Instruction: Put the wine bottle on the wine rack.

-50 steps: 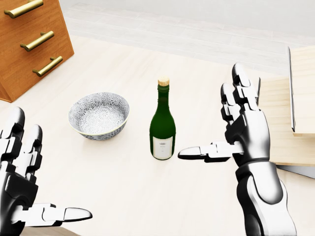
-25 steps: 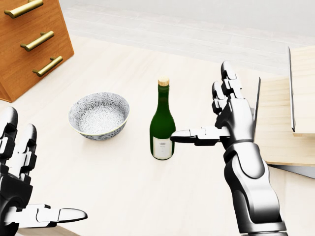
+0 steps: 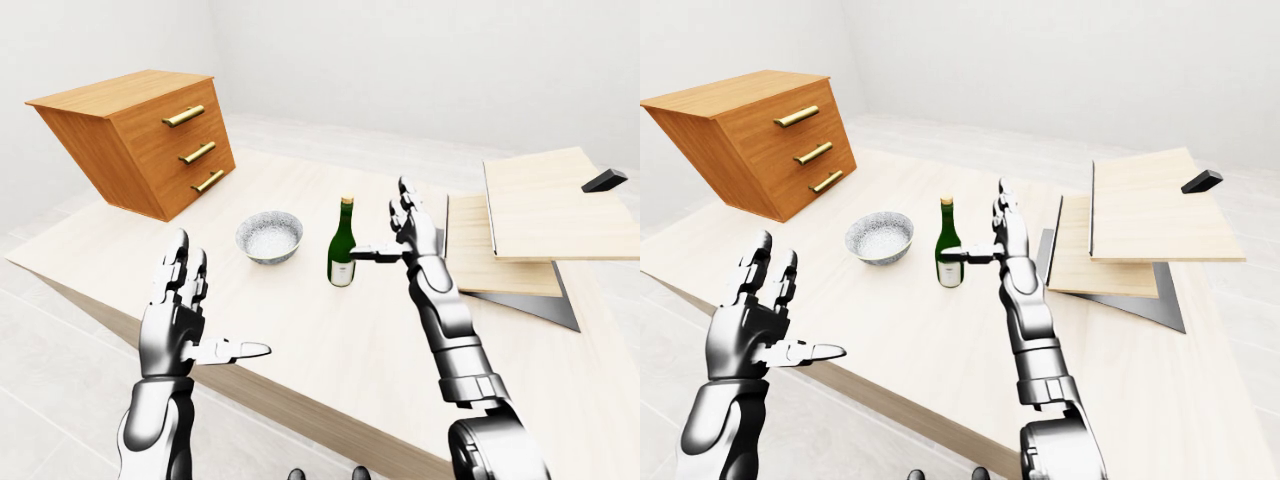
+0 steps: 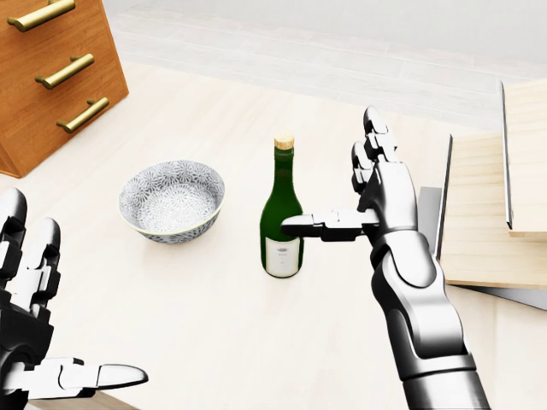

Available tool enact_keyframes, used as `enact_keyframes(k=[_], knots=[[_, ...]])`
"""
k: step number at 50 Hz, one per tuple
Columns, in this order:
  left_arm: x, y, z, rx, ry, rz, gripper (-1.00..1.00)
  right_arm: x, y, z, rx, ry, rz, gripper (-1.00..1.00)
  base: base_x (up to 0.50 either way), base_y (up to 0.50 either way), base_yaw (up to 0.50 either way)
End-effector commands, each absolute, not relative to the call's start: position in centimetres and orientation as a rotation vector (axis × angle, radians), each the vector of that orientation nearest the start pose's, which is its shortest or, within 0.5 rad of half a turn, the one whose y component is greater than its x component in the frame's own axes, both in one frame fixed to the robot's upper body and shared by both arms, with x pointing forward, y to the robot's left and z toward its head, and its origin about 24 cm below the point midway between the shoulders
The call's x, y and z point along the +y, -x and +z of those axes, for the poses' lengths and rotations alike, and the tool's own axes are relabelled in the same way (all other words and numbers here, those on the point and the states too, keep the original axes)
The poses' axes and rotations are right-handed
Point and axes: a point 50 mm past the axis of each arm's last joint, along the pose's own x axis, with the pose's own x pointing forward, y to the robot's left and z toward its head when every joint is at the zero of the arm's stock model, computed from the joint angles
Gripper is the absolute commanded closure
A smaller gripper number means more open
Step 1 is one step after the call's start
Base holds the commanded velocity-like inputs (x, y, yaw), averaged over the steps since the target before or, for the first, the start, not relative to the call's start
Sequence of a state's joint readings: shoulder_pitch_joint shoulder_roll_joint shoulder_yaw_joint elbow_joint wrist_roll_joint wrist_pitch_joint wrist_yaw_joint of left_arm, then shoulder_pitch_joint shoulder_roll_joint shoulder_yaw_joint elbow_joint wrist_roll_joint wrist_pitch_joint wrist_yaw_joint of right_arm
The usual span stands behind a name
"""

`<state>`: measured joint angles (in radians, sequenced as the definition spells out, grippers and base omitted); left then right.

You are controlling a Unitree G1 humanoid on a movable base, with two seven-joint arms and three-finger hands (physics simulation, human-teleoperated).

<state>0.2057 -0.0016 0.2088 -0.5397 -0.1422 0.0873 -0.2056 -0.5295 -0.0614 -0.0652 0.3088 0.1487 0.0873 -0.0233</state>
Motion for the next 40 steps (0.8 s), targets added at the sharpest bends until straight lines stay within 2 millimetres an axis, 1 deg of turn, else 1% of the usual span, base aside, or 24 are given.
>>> enact_keyframes(k=[1, 7, 17, 24, 29, 36, 40], knots=[[19.7, -20.1, 11.3, -0.266, 0.037, 0.023, -1.00, -12.9, -35.5, 11.9, -0.108, -0.090, 0.070, -1.00, 0.00, 0.00, 0.00], [19.7, -20.0, 11.7, -0.283, 0.034, 0.024, -1.00, -12.8, -36.1, 11.9, -0.093, -0.089, 0.071, -1.00, 0.00, 0.00, 0.00], [19.7, -20.1, 12.1, -0.302, 0.031, 0.026, -1.00, -12.4, -36.4, 11.9, -0.083, -0.082, 0.078, -1.00, 0.00, 0.00, 0.00], [19.6, -20.1, 11.9, -0.293, 0.029, 0.021, -1.00, -12.2, -37.0, 11.4, -0.039, -0.075, 0.085, -1.00, 0.00, 0.00, 0.00], [19.5, -20.2, 11.9, -0.290, 0.027, 0.021, -1.00, -11.6, -37.3, 11.7, -0.039, -0.074, 0.099, -1.00, 0.00, 0.00, 0.00], [19.5, -20.1, 11.9, -0.292, 0.026, 0.021, -1.00, -11.3, -38.0, 11.6, -0.004, -0.061, 0.107, -1.00, 0.00, 0.00, 0.00], [19.5, -20.3, 11.5, -0.274, 0.029, 0.019, -1.00, -11.1, -38.4, 11.8, 0.002, -0.067, 0.108, -1.00, 0.00, 0.00, 0.00]])
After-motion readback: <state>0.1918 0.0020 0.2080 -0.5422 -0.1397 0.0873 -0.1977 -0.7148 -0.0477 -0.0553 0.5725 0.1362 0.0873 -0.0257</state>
